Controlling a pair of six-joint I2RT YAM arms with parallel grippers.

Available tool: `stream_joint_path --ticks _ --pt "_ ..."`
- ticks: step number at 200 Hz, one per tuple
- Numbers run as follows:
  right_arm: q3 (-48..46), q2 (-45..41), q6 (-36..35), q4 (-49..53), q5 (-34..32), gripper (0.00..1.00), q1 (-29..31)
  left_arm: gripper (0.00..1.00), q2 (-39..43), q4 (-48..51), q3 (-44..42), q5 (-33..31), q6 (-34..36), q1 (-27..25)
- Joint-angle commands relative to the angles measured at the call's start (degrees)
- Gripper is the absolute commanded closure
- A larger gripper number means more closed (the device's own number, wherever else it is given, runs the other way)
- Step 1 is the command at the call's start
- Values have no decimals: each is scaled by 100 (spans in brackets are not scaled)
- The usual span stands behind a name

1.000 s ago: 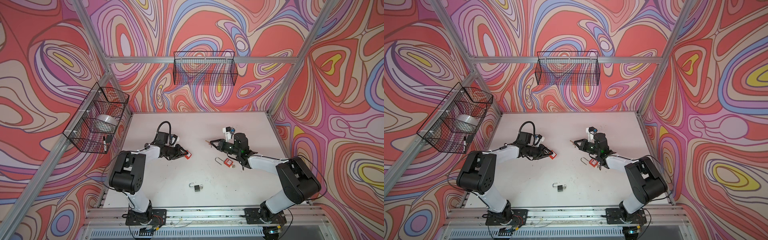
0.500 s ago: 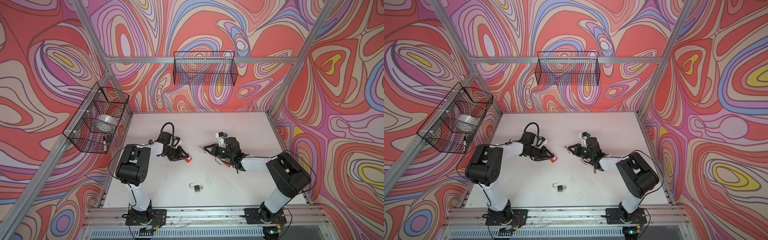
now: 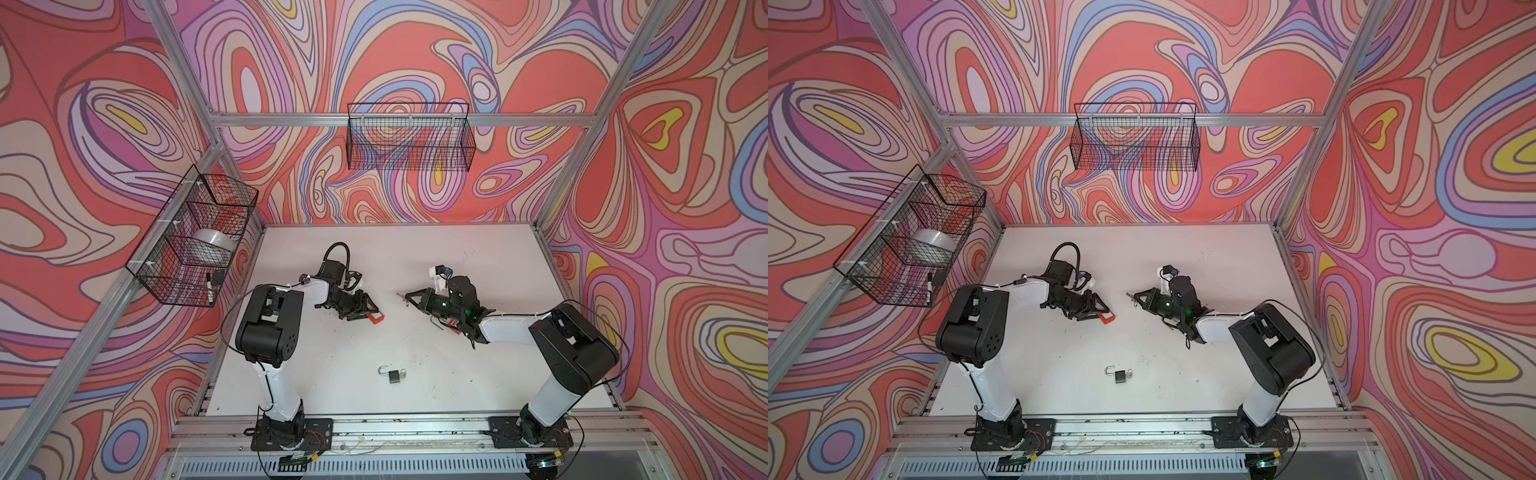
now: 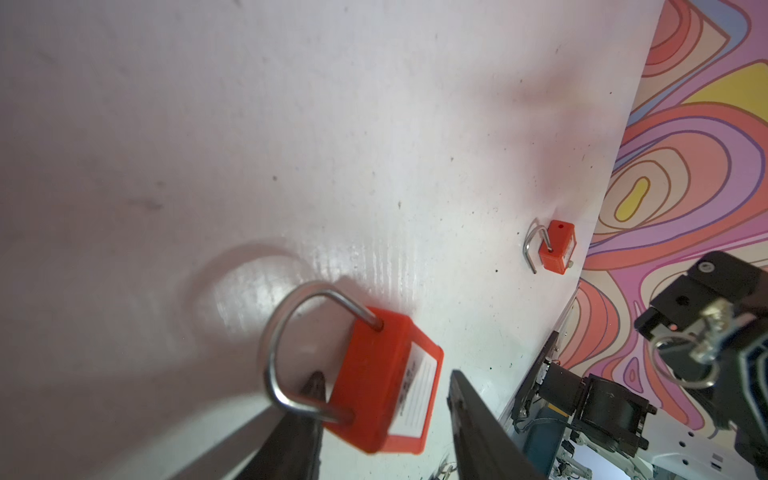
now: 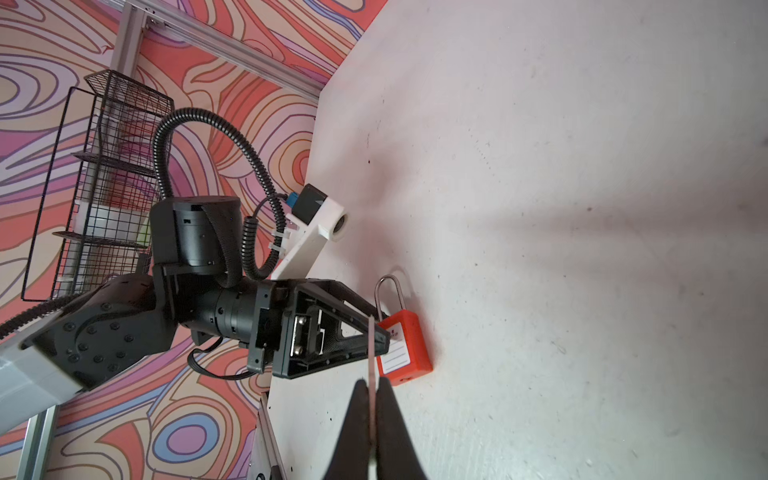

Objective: Lock with the key

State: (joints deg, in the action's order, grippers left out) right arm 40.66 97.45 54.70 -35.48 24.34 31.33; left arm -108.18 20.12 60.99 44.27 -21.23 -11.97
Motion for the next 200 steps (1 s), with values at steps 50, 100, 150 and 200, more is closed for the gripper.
stream_joint_path --ticks 50,100,150,200 --pt "-213 103 302 -91 -323 100 151 42 -221 387 418 -709 -121 10" --pt "-217 234 646 -99 -429 100 266 41 -349 27 574 -268 -355 -51" --pt "-239 272 1142 50 -884 100 546 41 -446 -115 712 -99 -476 -111" --pt "-319 284 1681 149 -1436 100 755 41 -514 -235 737 28 -547 -144"
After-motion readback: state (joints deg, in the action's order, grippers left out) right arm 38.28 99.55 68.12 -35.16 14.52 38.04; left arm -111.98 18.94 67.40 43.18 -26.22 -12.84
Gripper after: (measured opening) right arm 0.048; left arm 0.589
